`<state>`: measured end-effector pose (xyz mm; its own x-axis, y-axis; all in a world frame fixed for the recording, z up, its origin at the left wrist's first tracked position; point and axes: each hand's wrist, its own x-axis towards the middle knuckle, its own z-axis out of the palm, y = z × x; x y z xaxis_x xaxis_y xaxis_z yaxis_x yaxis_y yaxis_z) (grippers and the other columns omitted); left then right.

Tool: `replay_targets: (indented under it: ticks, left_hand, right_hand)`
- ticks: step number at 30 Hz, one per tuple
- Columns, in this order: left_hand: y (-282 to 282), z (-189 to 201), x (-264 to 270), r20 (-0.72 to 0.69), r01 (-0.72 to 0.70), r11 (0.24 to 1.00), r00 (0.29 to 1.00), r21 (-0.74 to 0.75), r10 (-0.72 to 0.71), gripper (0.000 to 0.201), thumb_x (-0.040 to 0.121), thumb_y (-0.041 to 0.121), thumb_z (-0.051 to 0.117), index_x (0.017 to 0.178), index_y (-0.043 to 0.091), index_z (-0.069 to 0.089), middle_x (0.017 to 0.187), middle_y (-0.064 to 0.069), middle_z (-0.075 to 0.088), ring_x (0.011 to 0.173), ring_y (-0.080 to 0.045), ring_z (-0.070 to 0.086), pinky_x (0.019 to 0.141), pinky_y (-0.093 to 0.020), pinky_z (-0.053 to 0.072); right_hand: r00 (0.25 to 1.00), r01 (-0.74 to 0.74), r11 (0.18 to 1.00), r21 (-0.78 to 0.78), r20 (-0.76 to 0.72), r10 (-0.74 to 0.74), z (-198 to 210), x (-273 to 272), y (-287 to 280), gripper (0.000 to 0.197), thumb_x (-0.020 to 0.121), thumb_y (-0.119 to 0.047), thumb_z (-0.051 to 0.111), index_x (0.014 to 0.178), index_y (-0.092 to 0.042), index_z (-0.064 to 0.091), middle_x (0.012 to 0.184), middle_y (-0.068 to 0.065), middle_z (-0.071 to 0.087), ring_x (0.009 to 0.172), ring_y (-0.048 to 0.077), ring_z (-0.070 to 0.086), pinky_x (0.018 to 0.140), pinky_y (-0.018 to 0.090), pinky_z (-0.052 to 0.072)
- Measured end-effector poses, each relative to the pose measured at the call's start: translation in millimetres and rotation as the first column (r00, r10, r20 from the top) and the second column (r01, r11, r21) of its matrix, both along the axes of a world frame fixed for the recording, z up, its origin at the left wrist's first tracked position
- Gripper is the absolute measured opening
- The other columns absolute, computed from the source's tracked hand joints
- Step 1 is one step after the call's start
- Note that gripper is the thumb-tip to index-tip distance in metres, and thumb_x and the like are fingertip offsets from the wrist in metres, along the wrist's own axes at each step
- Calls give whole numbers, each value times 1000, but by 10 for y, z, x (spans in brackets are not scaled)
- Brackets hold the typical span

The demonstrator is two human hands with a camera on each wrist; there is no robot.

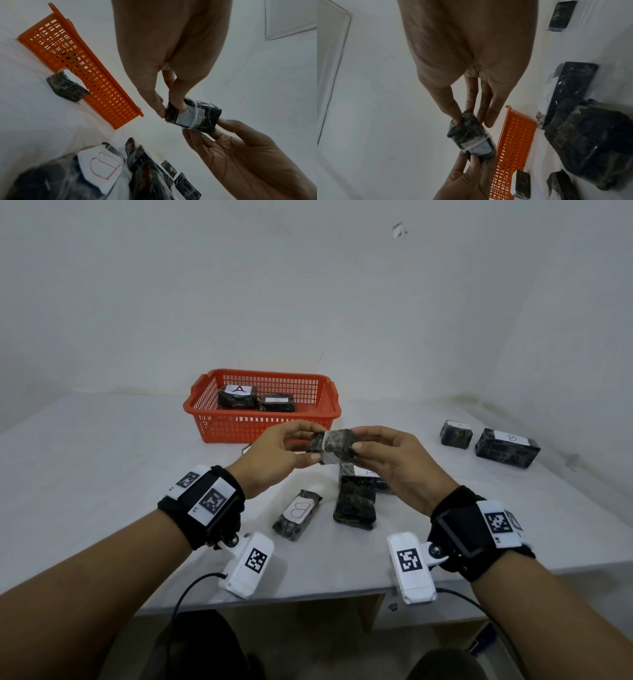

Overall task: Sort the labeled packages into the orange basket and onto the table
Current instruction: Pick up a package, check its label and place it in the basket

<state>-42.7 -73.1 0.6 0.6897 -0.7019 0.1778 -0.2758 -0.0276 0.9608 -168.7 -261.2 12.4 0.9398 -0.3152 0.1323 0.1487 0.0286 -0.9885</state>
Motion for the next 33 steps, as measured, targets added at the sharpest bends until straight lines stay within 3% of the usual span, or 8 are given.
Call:
replay_targets:
  ticks: [4,8,11,15,18,20,27,33]
  left_hand:
    - [-15,14,-69,54,6,1000,999,7,-6,43,89,-7,74,124,16,66,122,-6,72,113,-25,71,98,-33,59]
    - [-22,19,-111,131,8,1000,991,22,-11,43,89,-2,76,127,15,66,121,-2,74,112,-15,71,101,-33,57]
    - [10,25,-117,27,134,991,991,-20,-133,48,89,4,76,135,10,62,129,-6,71,119,-19,69,102,-34,55]
    - [22,28,-158,-128,172,980,975,-97,-183,65,84,34,78,140,6,60,133,-9,69,124,-23,67,105,-35,55]
    - [2,10,-153,-53,46,996,997,-82,-50,41,96,18,71,135,6,64,127,-10,72,119,-24,70,104,-40,56]
    - [-8,-12,-147,-56,11,996,998,-93,-16,33,98,10,66,131,6,66,124,-12,73,116,-25,72,105,-46,55]
    - [17,-29,-147,-157,94,988,981,-121,-112,60,78,26,79,133,7,65,130,-16,70,121,-30,69,107,-45,54]
    - [-7,-47,-127,-94,9,995,995,-99,-18,32,97,7,68,129,3,67,122,-16,74,113,-29,73,105,-49,56]
  right_hand:
    - [987,-107,993,50,-116,112,-17,7,57,37,92,-26,70,120,-1,70,121,18,74,117,36,69,106,41,53]
    - [992,-86,995,51,-85,90,-39,-23,103,24,98,-19,64,113,-2,71,116,18,76,111,31,71,101,38,56]
    - [998,-39,999,-10,-40,39,-59,-21,94,27,94,-12,69,119,0,70,115,17,76,110,28,72,101,39,56]
    - [999,-25,999,-26,-23,25,-53,-26,95,39,85,-12,79,122,0,69,117,20,75,114,33,72,102,41,56]
    - [998,-58,998,-8,-34,58,-46,-40,101,44,79,-17,80,119,-4,71,118,17,76,110,26,74,98,33,58]
    - [996,-78,997,7,-38,78,-48,-39,103,33,87,-15,75,118,-5,71,113,15,77,106,22,74,93,29,58]
    - [999,-22,998,-67,-26,21,-103,-36,77,32,91,-14,74,120,-1,71,112,15,78,106,26,75,97,33,58]
    - [994,-92,995,-29,-57,91,-142,-31,61,51,74,-17,83,123,-8,70,116,12,77,111,24,73,99,32,56]
